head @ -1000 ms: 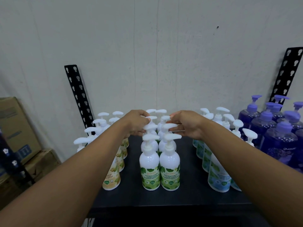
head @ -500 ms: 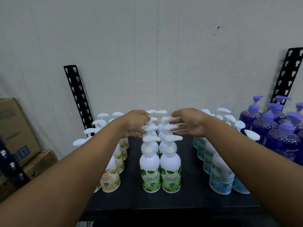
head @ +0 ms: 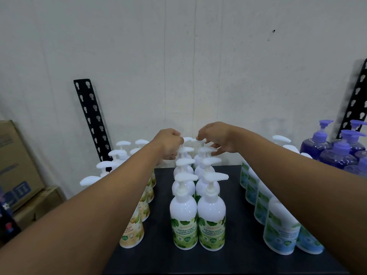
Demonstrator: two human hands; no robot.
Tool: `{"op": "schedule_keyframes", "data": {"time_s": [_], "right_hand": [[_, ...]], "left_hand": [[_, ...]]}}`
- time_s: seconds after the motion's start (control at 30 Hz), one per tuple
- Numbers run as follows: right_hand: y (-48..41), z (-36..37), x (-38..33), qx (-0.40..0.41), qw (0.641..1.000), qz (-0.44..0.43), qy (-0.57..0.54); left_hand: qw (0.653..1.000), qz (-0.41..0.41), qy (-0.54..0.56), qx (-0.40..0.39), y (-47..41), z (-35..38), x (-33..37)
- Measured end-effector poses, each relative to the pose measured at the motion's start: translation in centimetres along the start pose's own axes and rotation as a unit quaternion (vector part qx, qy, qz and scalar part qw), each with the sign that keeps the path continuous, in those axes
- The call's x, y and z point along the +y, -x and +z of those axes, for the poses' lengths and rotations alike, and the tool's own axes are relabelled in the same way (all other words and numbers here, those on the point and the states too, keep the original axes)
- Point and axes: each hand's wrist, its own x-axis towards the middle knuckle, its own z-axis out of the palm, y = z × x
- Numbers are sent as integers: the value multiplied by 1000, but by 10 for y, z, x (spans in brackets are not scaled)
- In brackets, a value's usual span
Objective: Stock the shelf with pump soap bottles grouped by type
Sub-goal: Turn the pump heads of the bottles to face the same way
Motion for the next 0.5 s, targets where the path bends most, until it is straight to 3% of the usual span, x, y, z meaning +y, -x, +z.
{"op": "schedule_keyframes", "data": {"time_s": [0.2, 0.5], "right_hand": [[-5, 2, -4, -37, 999, -11, 29], [-1, 5, -3, -26, 999, -23, -10]], "left_hand": [[1000, 1, -15, 4, -6, 3, -4], [1000, 12, -24, 6, -7, 4, -6]]}}
